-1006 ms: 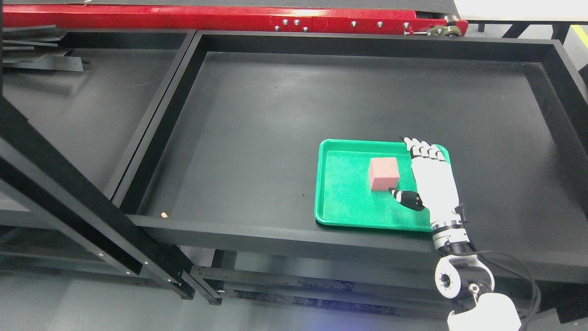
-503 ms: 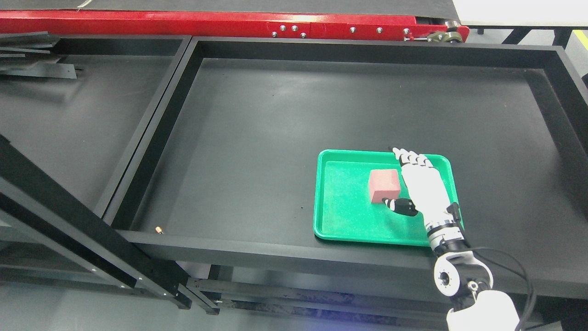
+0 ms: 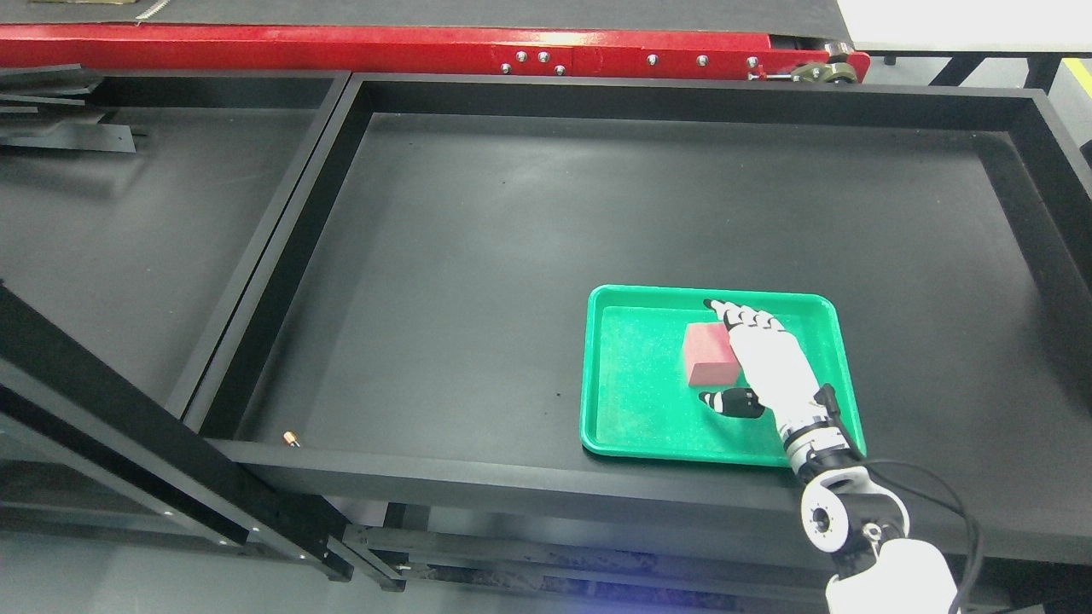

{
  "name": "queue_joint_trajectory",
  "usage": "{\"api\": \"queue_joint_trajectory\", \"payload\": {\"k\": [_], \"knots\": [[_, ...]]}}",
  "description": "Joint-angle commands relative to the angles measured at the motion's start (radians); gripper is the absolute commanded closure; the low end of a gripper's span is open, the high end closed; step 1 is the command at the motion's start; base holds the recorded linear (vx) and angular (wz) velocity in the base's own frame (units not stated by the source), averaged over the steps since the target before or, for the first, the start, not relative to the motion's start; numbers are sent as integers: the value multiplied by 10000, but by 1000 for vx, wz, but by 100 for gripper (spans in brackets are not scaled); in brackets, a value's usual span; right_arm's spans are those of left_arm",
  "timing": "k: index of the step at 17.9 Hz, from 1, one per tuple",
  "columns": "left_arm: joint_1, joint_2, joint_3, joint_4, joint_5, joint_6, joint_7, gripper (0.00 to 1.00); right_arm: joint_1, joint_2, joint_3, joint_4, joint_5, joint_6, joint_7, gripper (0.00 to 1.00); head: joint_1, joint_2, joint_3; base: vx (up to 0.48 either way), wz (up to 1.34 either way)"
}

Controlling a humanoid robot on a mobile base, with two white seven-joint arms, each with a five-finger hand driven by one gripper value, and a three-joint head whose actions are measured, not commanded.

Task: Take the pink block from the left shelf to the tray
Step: 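Close the right hand fingers around the pink cube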

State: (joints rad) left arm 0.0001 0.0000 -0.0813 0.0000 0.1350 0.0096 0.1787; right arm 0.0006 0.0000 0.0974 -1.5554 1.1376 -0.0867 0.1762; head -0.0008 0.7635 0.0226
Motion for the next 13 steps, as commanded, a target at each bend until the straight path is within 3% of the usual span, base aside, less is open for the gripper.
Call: {"api": "queue_joint_trajectory", "payload": {"k": [1, 13], "knots": [[-292, 175, 0, -175, 0, -4, 7, 0, -144, -175, 54, 720, 22, -7, 216, 4, 0, 0, 0, 0, 0], [-292, 175, 0, -175, 0, -4, 7, 0, -665, -175, 146, 951, 22, -115, 217, 4, 0, 0, 0, 15, -2]]}}
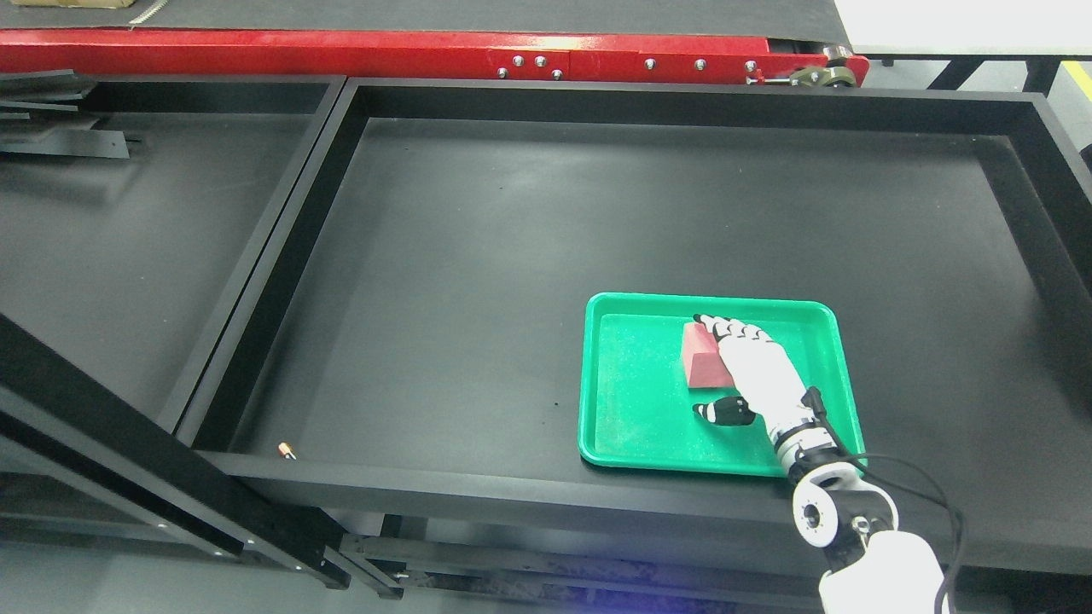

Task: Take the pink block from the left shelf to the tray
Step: 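Close the right hand fingers around the pink cube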

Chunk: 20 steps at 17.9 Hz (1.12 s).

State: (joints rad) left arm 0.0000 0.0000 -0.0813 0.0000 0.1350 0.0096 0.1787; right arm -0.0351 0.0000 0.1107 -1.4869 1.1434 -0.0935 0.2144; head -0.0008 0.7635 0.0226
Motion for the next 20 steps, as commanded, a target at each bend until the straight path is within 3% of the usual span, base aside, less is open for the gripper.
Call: {"api": "queue_joint_trajectory", "payload": {"k": [1, 4, 8, 20], "knots": [[-292, 175, 0, -175, 0, -4, 7, 0, -324, -175, 13, 265, -36, -92, -150, 4, 0, 0, 0, 29, 0], [-292, 175, 0, -175, 0, -4, 7, 0, -324, -175, 13, 281, -36, -261, -150, 5, 0, 0, 0, 27, 0], [-307, 175, 0, -175, 0, -4, 7, 0, -324, -175, -94, 281, -21, -430, -226, 26, 0, 0, 0, 16, 0], [-292, 175, 0, -175, 0, -4, 7, 0, -171, -175, 89, 525, 9, -921, -196, 24, 0, 0, 0, 0, 0]]}}
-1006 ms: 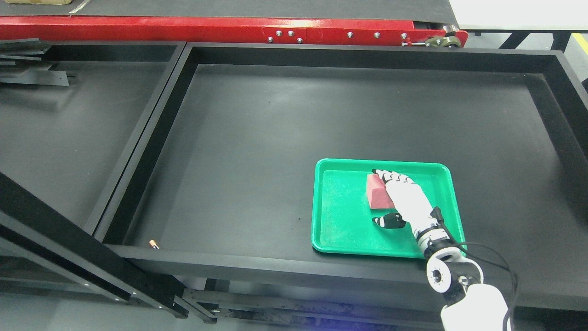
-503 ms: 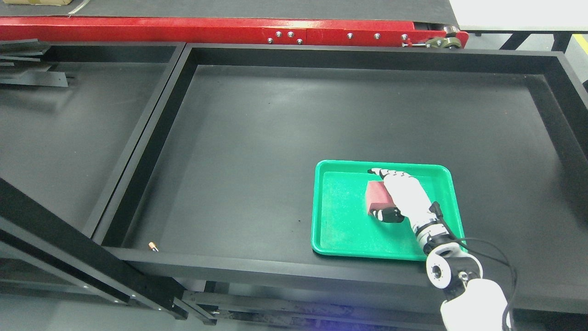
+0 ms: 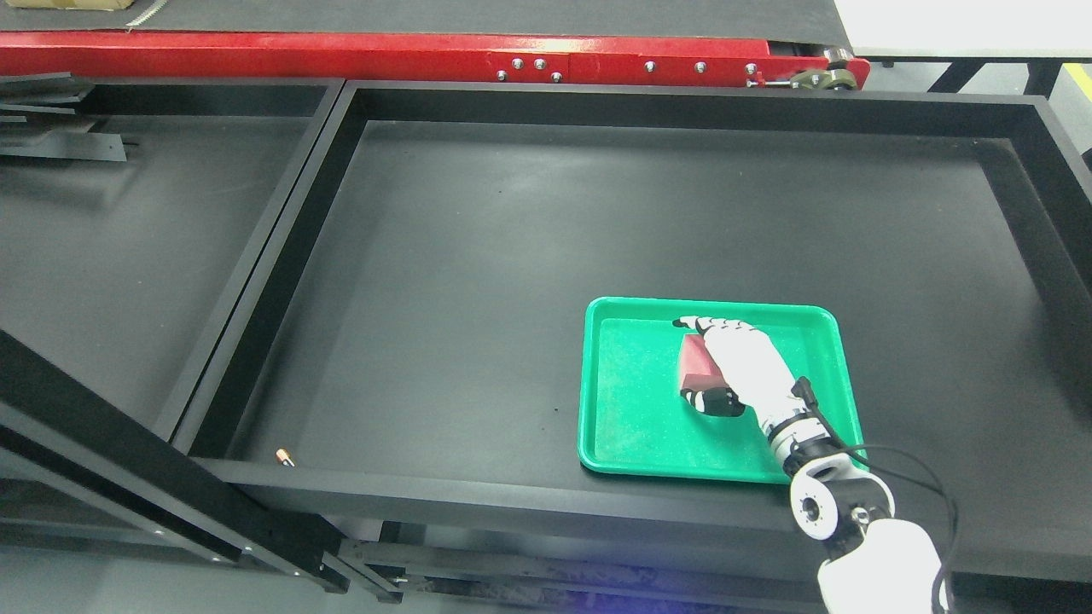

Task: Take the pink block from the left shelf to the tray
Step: 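Close the right hand fingers around the pink cube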

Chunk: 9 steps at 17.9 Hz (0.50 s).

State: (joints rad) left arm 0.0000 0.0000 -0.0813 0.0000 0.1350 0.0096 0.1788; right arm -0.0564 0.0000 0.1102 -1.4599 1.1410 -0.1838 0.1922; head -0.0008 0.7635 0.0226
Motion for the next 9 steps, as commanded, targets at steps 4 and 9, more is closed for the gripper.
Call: {"api": "queue_joint_trajectory", "payload": {"k": [4, 9], "knots": [[-292, 175, 0, -175, 0, -4, 7, 0, 43, -175, 125, 502, 79, -18, 73, 24, 0, 0, 0, 0, 0], [-292, 175, 0, -175, 0, -4, 7, 0, 28, -175, 95, 639, 79, -34, 57, 40, 0, 0, 0, 0, 0]]}}
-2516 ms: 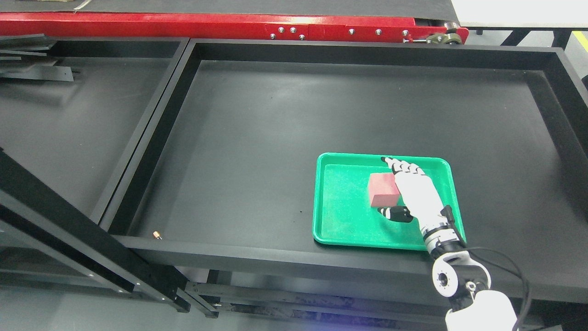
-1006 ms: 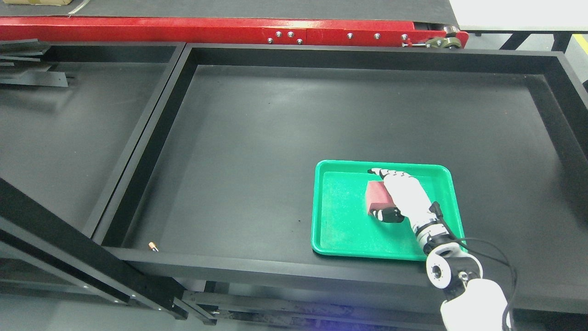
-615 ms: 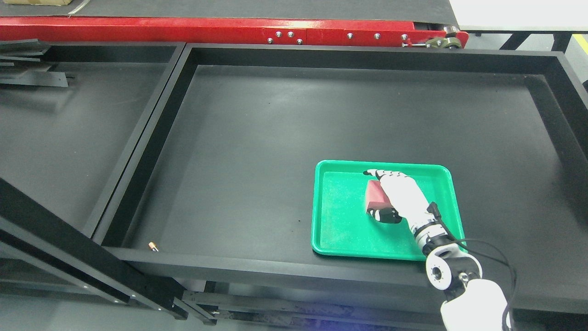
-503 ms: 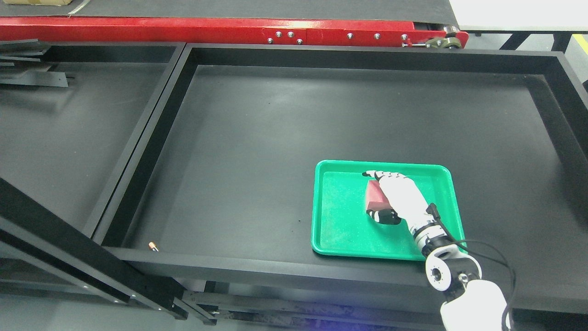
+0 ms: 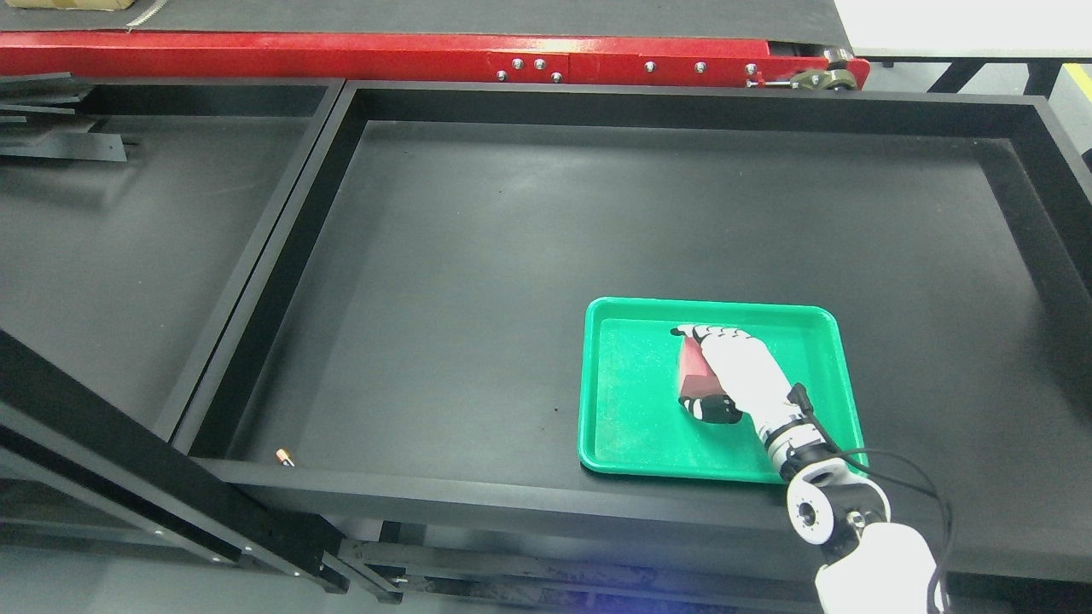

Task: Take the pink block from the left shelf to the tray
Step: 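Close the right hand fingers around the pink cube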

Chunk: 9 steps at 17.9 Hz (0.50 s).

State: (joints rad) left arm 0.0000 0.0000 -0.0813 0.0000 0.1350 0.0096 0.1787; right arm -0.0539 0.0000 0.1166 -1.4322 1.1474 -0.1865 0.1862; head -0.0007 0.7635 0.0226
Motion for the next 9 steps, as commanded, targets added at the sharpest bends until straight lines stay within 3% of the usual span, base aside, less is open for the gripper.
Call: {"api": "queue_joint_trajectory", "payload": {"k": [1, 6, 9], "knots": [[-291, 175, 0, -175, 0, -4, 7, 0, 2, -175, 15, 454, 16, -7, 117, 49, 0, 0, 0, 0, 0], [-291, 175, 0, -175, 0, -4, 7, 0, -13, -175, -107, 516, -76, -282, 25, 91, 0, 0, 0, 0, 0], [-307, 175, 0, -175, 0, -4, 7, 0, -59, -175, -244, 486, -152, -451, -647, 97, 0, 0, 0, 0, 0]]}}
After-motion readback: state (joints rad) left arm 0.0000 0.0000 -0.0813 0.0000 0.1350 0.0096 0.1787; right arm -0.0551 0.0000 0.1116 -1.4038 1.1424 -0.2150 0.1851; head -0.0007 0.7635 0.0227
